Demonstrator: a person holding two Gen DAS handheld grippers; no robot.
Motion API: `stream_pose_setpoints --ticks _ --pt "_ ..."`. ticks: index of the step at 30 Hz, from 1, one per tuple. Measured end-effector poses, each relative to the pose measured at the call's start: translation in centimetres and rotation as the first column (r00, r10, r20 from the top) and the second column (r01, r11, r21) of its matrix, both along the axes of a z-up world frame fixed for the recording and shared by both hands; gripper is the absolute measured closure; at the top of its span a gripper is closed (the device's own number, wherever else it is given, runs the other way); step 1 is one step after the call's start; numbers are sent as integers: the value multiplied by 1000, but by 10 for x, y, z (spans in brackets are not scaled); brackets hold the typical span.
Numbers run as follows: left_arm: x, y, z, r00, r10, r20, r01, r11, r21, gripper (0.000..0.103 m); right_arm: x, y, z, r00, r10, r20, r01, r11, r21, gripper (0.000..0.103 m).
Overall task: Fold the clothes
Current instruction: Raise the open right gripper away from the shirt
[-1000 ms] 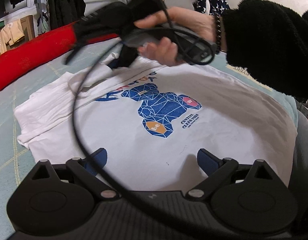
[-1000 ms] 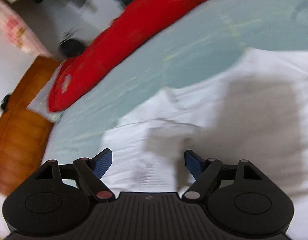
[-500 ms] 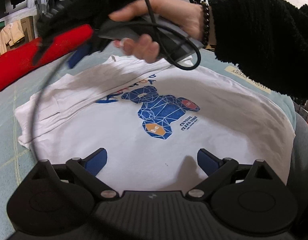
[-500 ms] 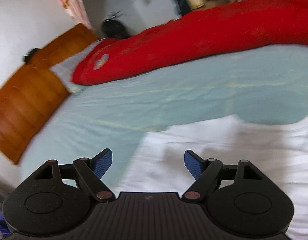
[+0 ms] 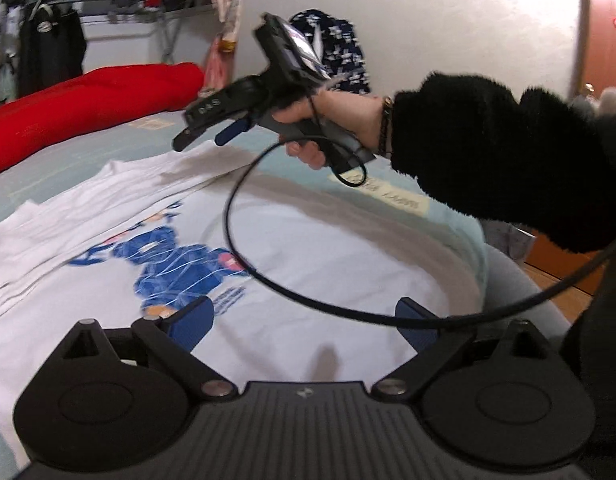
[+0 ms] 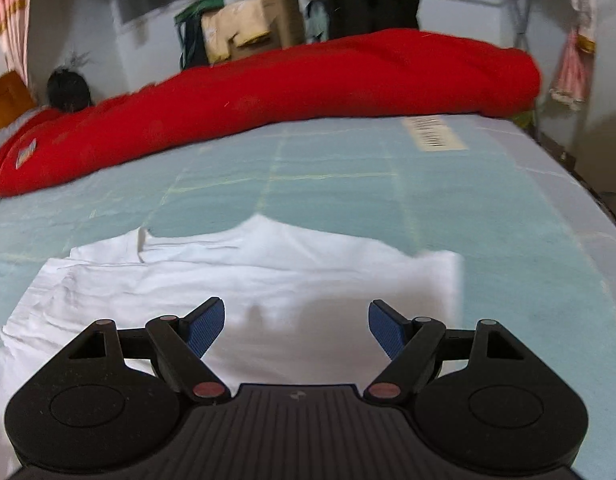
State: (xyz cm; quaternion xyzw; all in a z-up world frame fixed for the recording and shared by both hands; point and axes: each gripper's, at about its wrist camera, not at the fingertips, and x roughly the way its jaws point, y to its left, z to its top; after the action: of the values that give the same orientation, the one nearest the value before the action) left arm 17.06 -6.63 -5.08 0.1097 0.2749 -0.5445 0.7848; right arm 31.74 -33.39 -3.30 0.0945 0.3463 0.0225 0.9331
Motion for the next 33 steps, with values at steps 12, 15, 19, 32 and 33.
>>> stream_pose_setpoints --ticks 12,15,19,32,33 --pt "104 -3 16 909 410 -75 -401 909 116 6 -78 -61 -30 994 6 109 -7 1000 3 20" --pt "145 -17 17 864 497 -75 -483 863 147 6 -79 -45 -47 996 47 80 -32 984 -177 20" --pt "181 -47 12 847 528 -61 -514 843 160 6 -74 -49 -44 991 47 128 -25 985 -170 20" --pt "212 -46 -31 747 663 -48 -632 732 254 6 -68 -68 -48 981 -184 54 190 894 -405 20" --pt "209 -42 -25 741 670 -39 -641 724 255 8 -73 -70 -41 984 -166 70 180 909 -376 20"
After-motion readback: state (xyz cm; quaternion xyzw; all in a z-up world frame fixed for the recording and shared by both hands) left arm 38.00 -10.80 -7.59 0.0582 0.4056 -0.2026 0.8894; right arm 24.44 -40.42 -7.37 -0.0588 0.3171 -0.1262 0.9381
